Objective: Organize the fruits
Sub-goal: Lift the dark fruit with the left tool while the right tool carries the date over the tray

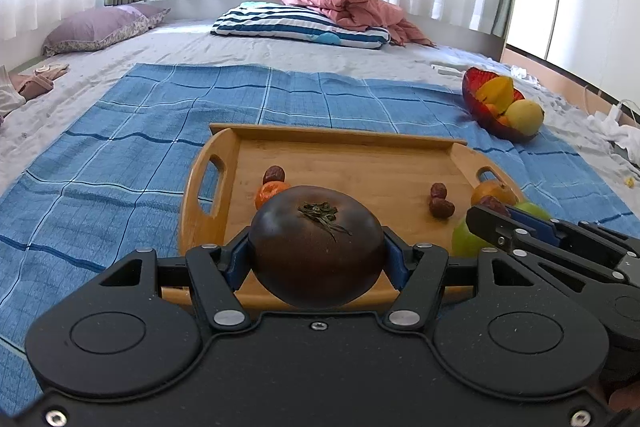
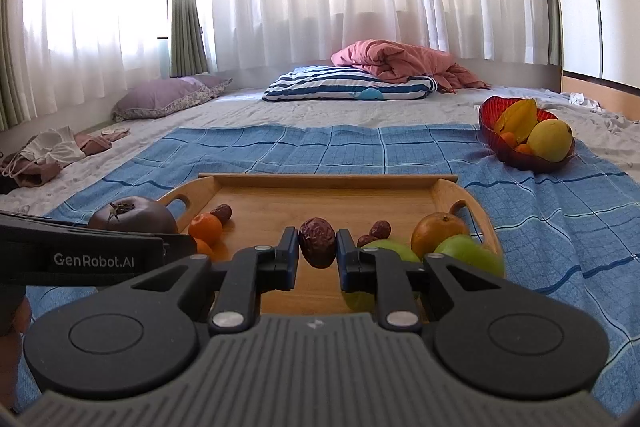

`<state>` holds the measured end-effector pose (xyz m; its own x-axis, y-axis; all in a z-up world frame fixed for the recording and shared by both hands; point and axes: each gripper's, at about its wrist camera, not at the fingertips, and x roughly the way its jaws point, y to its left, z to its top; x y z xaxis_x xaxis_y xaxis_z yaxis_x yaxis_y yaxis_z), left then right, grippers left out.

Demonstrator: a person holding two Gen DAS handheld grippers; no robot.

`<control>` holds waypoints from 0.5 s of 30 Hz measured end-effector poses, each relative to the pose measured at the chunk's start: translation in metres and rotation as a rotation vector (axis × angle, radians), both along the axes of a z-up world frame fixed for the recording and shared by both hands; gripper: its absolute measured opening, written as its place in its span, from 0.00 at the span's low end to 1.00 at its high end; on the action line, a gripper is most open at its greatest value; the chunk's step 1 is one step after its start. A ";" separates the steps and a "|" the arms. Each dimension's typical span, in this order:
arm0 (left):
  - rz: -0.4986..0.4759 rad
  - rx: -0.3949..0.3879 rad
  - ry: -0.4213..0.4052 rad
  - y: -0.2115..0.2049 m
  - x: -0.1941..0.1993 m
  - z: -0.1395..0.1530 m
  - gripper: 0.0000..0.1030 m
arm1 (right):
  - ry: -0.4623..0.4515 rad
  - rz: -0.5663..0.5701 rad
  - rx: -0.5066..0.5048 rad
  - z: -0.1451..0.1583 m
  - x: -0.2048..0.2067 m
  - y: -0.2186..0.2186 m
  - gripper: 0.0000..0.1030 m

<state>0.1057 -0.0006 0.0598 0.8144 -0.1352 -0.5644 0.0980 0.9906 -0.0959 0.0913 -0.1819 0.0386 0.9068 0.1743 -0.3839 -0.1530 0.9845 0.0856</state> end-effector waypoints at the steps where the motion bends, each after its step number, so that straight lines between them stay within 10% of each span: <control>1: 0.001 -0.001 0.002 0.000 0.003 0.000 0.60 | -0.001 -0.002 0.001 0.001 0.001 -0.001 0.24; 15: 0.001 -0.004 0.017 -0.002 0.029 0.005 0.60 | 0.008 -0.025 0.020 0.011 0.027 -0.018 0.24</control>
<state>0.1344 -0.0029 0.0646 0.8050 -0.1362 -0.5775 0.0950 0.9903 -0.1011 0.1181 -0.1995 0.0497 0.9080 0.1591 -0.3877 -0.1273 0.9861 0.1066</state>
